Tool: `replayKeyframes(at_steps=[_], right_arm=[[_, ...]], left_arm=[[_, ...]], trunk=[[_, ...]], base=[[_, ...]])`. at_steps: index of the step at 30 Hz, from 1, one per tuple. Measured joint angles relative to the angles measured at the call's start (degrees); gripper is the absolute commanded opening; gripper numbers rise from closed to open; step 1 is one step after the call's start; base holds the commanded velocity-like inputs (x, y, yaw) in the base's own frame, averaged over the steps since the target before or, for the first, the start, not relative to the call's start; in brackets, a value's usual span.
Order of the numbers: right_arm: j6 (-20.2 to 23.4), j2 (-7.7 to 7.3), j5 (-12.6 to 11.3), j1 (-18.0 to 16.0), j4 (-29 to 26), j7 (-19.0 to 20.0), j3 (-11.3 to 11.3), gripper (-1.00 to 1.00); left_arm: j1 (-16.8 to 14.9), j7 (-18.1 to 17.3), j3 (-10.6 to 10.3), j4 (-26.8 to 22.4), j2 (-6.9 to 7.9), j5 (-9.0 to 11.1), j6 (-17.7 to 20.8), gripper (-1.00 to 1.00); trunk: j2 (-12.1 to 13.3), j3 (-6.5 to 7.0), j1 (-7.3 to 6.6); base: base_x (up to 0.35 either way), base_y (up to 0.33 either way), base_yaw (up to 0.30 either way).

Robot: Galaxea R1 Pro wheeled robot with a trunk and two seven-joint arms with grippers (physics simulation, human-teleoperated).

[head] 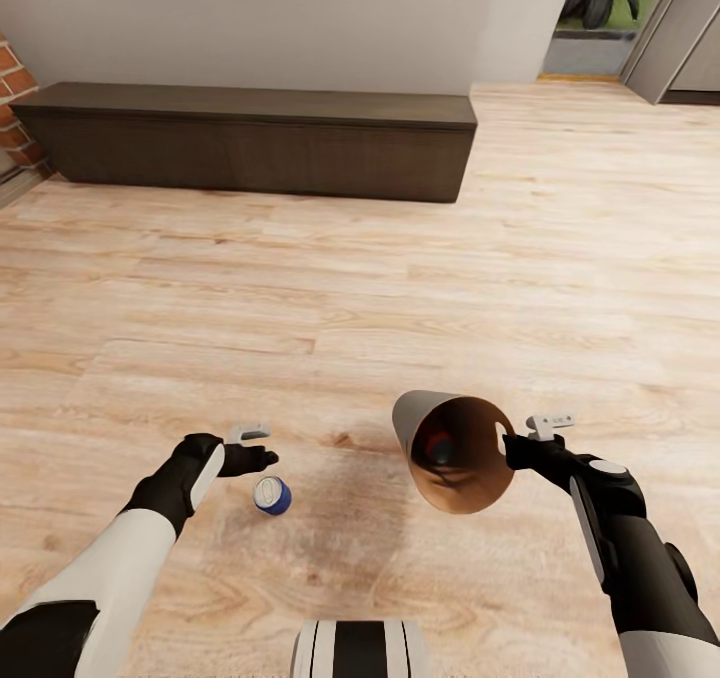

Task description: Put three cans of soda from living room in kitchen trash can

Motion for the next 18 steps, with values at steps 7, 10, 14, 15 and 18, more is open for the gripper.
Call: replayKeyframes(at_steps=[7, 10, 14, 15, 18], right_arm=[[-0.02, 0.00, 0.09, 0.03, 0.00, -0.02, 0.01, -1.00], [0.02, 0.00, -0.20, 0.01, -0.01, 0.00, 0.01, -1.00], [-0.02, 0.00, -0.02, 0.04, -0.02, -0.02, 0.01, -1.00], [-0.02, 0.00, -0.06, 0.04, -0.03, -0.01, 0.02, -1.00], [0.00, 0.00, -0.13, 0.04, -0.02, -0.01, 0.03, -1.00]], left_arm=[[0.05, 0.20, -0.05, 0.04, -0.84, -0.29, -0.07, 1.00], [0.05, 0.23, -0.06, 0.04, -1.10, -0.34, -0.04, 1.00], [0.06, 0.29, -0.06, 0.15, -1.39, -0.41, -0.01, 1.00], [0.06, 0.30, -0.06, 0.20, -1.69, -0.40, 0.01, 1.00], [0.06, 0.35, -0.06, 0.21, -2.29, -0.42, 0.05, 1.00]], trunk=[[-0.08, -1.34, 0.15], [-0.08, -1.33, 0.15], [-0.08, -1.34, 0.15], [-0.08, -1.33, 0.15], [-0.08, -1.33, 0.15]], base=[[0.000, 0.000, 0.000], [0.000, 0.000, 0.000], [0.000, 0.000, 0.000], [0.000, 0.000, 0.000], [0.000, 0.000, 0.000]])
